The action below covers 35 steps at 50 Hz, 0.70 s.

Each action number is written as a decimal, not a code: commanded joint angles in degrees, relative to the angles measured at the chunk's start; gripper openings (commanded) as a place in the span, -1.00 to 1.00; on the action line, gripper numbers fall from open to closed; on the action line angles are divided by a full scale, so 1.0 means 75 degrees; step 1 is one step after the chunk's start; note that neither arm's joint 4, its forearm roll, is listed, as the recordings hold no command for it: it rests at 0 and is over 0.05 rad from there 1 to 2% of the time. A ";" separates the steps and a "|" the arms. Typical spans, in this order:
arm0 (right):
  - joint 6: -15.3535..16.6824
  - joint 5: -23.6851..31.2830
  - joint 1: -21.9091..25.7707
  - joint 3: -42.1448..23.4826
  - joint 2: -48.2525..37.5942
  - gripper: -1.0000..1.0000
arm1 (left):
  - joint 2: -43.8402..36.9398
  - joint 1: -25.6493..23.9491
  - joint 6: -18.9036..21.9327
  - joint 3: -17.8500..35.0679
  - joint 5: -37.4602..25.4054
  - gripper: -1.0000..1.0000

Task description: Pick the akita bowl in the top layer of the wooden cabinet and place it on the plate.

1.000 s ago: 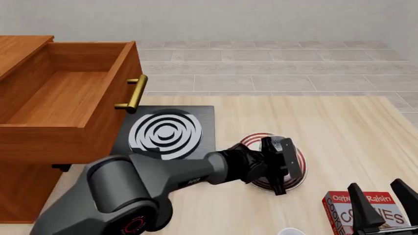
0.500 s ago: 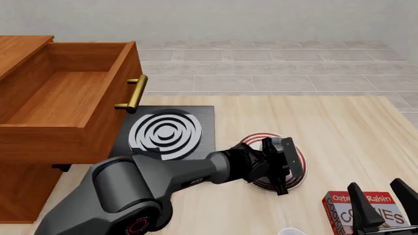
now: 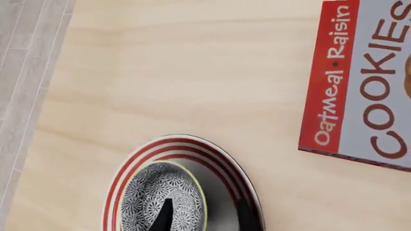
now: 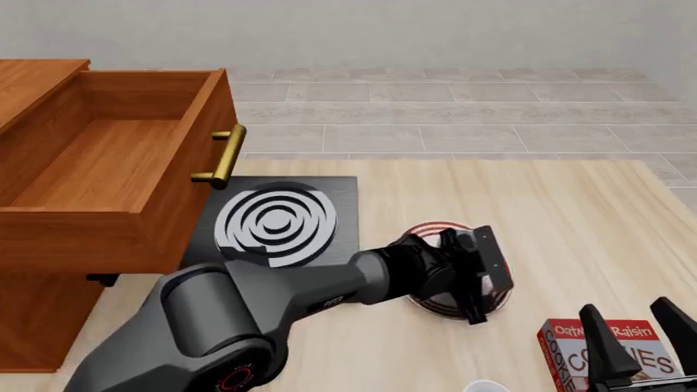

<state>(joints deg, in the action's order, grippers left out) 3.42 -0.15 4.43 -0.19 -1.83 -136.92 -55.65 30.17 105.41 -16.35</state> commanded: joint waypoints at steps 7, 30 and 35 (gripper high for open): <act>-0.0001 -0.0003 0.0002 0.0000 -0.0002 1.00 | 0.0161 -0.0088 0.0032 0.0006 -0.0066 1.00; 0.0101 -0.0156 0.0052 -0.0003 -0.0120 1.00 | 0.0809 0.0015 0.0314 -0.0414 0.0048 1.00; 0.0103 -0.0054 0.0049 -0.0004 -0.0025 1.00 | 0.0939 0.0008 0.0329 -0.0464 0.0028 1.00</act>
<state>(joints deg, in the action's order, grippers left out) 3.99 -1.05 4.72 -0.20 -2.54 -131.76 -55.71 32.06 102.92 -16.19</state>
